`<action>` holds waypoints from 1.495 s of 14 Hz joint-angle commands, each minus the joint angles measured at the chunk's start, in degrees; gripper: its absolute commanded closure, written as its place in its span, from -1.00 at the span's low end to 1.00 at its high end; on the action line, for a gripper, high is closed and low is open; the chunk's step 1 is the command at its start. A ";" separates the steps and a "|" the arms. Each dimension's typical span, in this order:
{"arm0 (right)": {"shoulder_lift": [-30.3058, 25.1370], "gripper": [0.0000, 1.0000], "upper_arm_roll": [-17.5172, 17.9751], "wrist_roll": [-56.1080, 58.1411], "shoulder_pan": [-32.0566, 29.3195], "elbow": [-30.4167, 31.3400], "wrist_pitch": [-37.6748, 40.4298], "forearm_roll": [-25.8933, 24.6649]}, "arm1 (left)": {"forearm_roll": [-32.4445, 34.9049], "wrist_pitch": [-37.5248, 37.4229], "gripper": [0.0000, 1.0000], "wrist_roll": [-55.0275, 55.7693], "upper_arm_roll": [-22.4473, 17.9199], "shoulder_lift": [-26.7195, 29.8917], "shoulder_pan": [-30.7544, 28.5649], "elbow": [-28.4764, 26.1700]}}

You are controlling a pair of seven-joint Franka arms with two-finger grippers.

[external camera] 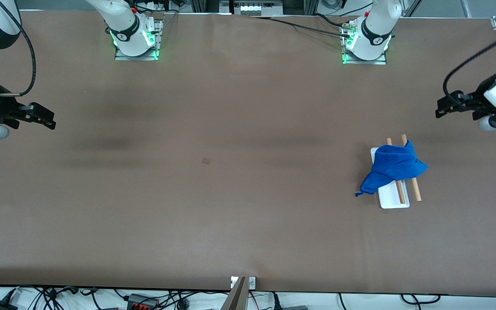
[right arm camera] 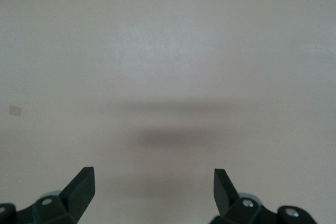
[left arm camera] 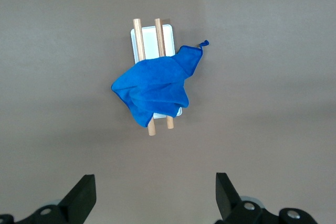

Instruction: Pass towel and hang on rack

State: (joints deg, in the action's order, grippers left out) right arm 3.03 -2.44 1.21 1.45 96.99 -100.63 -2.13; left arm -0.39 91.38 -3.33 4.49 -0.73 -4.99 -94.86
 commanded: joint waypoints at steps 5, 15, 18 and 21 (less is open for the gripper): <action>-2.33 -1.00 -0.10 0.02 -0.30 0.65 0.87 0.81 | 1.18 2.13 -1.00 7.27 -1.06 2.05 2.44 -2.52; -2.24 -1.00 -0.10 -0.07 -0.22 0.83 0.78 1.17 | 2.32 2.40 -1.00 7.19 -3.09 1.52 4.20 -2.44; -2.33 -1.00 -0.10 -0.07 -0.22 0.83 0.96 1.17 | 2.41 2.31 -1.00 7.19 -3.09 1.78 4.63 -2.35; -2.33 -1.00 -0.10 -0.07 -0.22 0.83 1.05 1.17 | 2.85 2.22 -1.00 7.19 -3.09 1.96 4.81 -2.26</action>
State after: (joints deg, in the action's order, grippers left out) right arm 1.74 -2.57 1.21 1.40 97.09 -100.06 -2.05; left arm 0.75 93.06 3.41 2.21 0.20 -1.32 -96.41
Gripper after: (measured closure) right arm 0.000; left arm 0.000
